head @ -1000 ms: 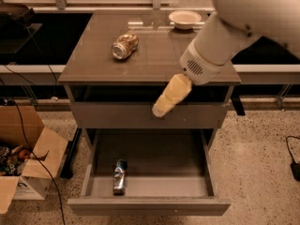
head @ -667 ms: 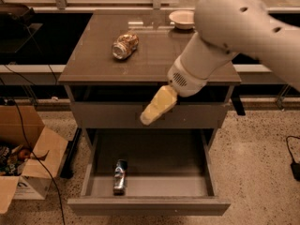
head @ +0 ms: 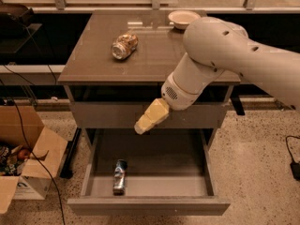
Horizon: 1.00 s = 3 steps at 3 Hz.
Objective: Pick redbull can from middle drawer and place on counter
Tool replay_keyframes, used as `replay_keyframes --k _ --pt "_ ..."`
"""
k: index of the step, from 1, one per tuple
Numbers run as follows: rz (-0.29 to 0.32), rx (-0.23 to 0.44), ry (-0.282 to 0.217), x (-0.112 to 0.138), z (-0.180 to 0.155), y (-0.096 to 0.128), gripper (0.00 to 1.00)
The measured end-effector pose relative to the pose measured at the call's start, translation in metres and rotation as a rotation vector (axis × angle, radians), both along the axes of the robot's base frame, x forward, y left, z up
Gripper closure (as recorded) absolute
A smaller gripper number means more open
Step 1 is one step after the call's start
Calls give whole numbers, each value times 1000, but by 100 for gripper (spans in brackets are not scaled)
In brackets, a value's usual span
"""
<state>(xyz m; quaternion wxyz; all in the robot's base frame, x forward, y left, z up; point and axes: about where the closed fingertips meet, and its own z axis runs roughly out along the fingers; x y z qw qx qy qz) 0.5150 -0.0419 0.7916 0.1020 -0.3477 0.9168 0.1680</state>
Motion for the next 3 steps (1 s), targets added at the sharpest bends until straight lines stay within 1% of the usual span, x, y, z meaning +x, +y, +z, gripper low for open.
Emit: replay_keyframes --k 1,2,3 --pt "-15 -1 14 3 -6 1 0" --pt "-73 41 81 7 -38 13 0" --pt "-155 74 166 9 -77 30 0"
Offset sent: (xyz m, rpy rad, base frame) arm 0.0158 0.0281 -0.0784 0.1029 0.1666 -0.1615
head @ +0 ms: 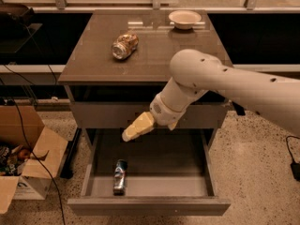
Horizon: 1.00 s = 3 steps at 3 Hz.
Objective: Pick redbull can from middle drawer and place on counter
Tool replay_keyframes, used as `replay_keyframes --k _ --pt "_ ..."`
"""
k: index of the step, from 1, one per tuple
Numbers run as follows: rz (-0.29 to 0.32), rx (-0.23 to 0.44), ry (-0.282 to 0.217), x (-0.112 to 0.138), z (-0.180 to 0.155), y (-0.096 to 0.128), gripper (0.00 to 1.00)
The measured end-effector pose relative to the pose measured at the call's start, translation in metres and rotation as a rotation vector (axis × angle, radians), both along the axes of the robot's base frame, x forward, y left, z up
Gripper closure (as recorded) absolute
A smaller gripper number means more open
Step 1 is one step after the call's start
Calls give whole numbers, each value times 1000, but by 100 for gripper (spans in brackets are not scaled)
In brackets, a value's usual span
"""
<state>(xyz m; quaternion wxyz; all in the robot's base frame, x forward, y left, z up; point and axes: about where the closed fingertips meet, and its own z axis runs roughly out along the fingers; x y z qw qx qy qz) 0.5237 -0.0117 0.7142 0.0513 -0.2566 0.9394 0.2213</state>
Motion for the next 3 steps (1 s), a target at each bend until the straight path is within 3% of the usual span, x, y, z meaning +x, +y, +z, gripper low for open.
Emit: replay_keyframes --k 2,3 --pt "-144 -6 201 -6 -93 28 0" --pt "-191 -18 256 -11 -125 30 0"
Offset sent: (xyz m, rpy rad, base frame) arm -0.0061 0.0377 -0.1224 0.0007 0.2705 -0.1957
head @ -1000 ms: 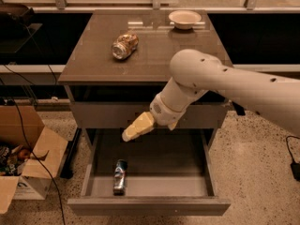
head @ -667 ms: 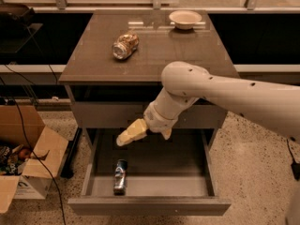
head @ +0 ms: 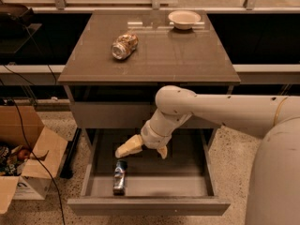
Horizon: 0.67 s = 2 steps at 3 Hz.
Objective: Pick redbull can from middle drawer and place on counter
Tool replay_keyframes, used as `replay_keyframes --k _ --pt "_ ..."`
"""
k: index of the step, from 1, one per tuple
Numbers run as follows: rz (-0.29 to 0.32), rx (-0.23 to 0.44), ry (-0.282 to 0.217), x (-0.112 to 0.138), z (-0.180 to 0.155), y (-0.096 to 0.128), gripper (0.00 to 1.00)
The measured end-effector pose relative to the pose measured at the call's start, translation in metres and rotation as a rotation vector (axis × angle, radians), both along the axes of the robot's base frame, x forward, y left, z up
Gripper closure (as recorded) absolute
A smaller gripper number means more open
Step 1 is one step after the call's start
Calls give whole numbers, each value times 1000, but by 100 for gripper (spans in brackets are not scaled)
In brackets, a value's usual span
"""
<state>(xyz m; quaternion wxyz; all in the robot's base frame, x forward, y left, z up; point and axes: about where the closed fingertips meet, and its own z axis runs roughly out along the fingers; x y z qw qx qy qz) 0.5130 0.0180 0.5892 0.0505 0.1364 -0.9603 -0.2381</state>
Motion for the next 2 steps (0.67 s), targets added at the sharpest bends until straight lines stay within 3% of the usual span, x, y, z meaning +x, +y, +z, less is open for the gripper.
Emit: replay_keyframes --k 1,2 --pt "-52 19 42 -2 -35 9 0" --pt "-56 21 44 -1 -39 10 0"
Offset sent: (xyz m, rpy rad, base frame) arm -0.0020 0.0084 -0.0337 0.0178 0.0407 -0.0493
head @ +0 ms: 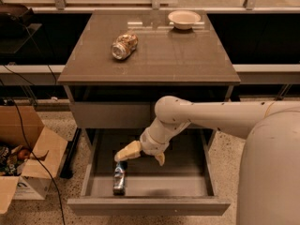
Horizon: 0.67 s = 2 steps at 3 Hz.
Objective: Pick redbull can from middle drawer and place on counter
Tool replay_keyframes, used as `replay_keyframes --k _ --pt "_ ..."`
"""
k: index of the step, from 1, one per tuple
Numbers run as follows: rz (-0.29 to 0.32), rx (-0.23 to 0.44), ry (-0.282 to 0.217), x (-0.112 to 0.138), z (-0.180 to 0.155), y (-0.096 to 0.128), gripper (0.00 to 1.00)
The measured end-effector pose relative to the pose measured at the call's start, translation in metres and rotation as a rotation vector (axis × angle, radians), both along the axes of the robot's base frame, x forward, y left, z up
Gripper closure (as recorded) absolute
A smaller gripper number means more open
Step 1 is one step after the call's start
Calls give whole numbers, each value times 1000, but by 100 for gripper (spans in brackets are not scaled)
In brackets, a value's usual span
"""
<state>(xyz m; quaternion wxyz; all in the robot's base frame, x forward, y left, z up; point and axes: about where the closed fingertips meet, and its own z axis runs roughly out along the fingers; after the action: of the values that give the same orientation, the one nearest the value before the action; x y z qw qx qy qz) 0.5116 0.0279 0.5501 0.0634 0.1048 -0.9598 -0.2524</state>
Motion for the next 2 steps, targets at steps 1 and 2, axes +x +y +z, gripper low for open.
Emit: replay_keyframes --k 1,2 --pt "-29 -37 37 2 -18 1 0" --pt "-74 -62 65 12 -48 4 0"
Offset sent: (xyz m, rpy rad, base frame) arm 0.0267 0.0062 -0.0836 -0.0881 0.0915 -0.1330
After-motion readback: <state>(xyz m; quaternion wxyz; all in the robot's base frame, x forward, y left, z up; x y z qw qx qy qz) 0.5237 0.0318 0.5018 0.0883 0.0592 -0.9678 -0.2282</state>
